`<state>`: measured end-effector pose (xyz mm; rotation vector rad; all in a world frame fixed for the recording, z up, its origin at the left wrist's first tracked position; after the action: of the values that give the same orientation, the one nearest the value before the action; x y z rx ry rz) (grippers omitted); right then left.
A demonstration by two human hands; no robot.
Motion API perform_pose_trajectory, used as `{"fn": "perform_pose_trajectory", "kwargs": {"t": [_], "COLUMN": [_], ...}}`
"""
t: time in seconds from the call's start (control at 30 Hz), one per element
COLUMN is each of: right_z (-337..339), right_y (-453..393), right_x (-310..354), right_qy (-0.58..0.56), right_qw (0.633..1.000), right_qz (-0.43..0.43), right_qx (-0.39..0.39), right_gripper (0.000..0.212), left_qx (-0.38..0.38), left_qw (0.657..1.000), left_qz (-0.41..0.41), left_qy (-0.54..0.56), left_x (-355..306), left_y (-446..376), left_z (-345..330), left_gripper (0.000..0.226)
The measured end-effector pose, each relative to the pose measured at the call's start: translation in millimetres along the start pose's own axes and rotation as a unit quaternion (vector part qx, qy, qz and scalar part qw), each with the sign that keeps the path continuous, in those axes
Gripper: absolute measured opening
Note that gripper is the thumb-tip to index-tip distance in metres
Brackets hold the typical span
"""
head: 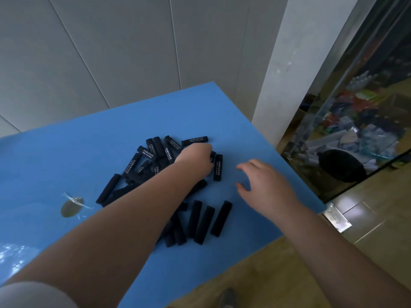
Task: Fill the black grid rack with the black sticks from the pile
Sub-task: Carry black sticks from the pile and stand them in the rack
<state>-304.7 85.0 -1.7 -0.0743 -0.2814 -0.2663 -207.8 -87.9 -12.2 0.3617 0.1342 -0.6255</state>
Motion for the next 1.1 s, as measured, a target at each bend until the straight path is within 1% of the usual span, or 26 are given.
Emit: {"fn": "perform_pose_trajectory", "kwargs": {"t": [0.07, 0.13, 0.2, 0.27, 0.4, 0.5, 0.57, 0.6, 0.67, 0.73, 0.8, 0.87, 0.93, 1.03, 1.1], "right_z": [0.4, -1.3, -5.6, -11.5, -19.0, -22.0, -23.3, -24.6, -29.0, -32.2, -35.1, -33.2, -28.2, -20.9, -18.5], "right_y": [-3.7, -7.1, -11.1, -16.4, -34.9, -52.7, -63.4, -68.3, -75.8, -79.5, -80.2, -78.5, -76.6, -73.4, -70.9], "right_x": [-3.9, -5.7, -7.6, -10.0, -6.3, 6.6, 15.2, 18.5, 21.8, 22.0, 17.5, 14.0, 13.2, 18.2, 26.8], "right_qy": [-0.006, -0.007, 0.007, 0.019, 0.003, 0.018, 0.035, 0.038, 0.031, 0.021, 0.008, -0.036, -0.133, -0.297, -0.372], "right_qw": [1.0, 1.0, 1.0, 0.999, 1.0, 0.998, 0.996, 0.995, 0.995, 0.995, 0.995, 0.995, 0.988, 0.953, 0.928], "right_qz": [0.0, 0.001, 0.005, 0.002, -0.01, -0.024, -0.045, -0.053, -0.06, -0.064, -0.062, -0.059, -0.06, -0.052, -0.035], "right_qx": [0.005, 0.01, 0.018, 0.029, 0.027, 0.046, 0.068, 0.07, 0.067, 0.073, 0.077, 0.068, 0.047, 0.015, 0.011], "right_gripper": [0.044, 0.042, 0.037, 0.033, 0.039, 0.046, 0.052, 0.051, 0.041, 0.03, 0.028, 0.028, 0.023, 0.017, 0.012], "left_qx": [0.011, 0.003, -0.029, -0.065, -0.088, -0.092, -0.093, -0.097, -0.105, -0.104, -0.104, -0.11, -0.112, -0.109, -0.112], "left_qw": [1.0, 0.999, 0.998, 0.993, 0.963, 0.939, 0.923, 0.917, 0.911, 0.899, 0.886, 0.872, 0.861, 0.822, 0.796], "left_qz": [0.02, 0.026, 0.024, 0.018, 0.024, 0.036, 0.053, 0.058, 0.064, 0.076, 0.087, 0.094, 0.101, 0.119, 0.127], "left_qy": [0.016, 0.024, 0.044, 0.096, 0.255, 0.328, 0.371, 0.382, 0.395, 0.419, 0.443, 0.467, 0.486, 0.546, 0.58], "left_x": [-0.1, 0.5, 1.9, 6.0, 22.4, 35.4, 41.7, 43.7, 47.4, 51.7, 56.4, 59.6, 60.2, 63.7, 67.3], "left_y": [-2.6, -4.2, -0.8, 8.5, 32.9, 49.8, 61.0, 67.1, 76.3, 83.0, 87.7, 92.3, 97.9, 105.1, 111.6], "left_z": [0.3, 0.3, 4.3, 11.3, 25.4, 29.8, 30.8, 31.6, 31.5, 30.8, 28.8, 26.4, 24.3, 20.4, 19.2], "left_gripper": [0.027, 0.015, 0.016, 0.017, 0.009, 0.011, 0.008, 0.004, 0.008, 0.007, 0.009, 0.007, 0.009, 0.011, 0.011]}}
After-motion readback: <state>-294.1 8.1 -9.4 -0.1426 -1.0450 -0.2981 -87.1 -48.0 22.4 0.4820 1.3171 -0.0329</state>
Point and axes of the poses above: each hand's wrist, its own y-axis away from the middle knuckle, its own z-axis out of the back of the hand, x = y × z, the point moved 2 cm from there along -y, towards the middle knuckle, and after that the axes turned 7 degrees about z, right-handed, at the moved point
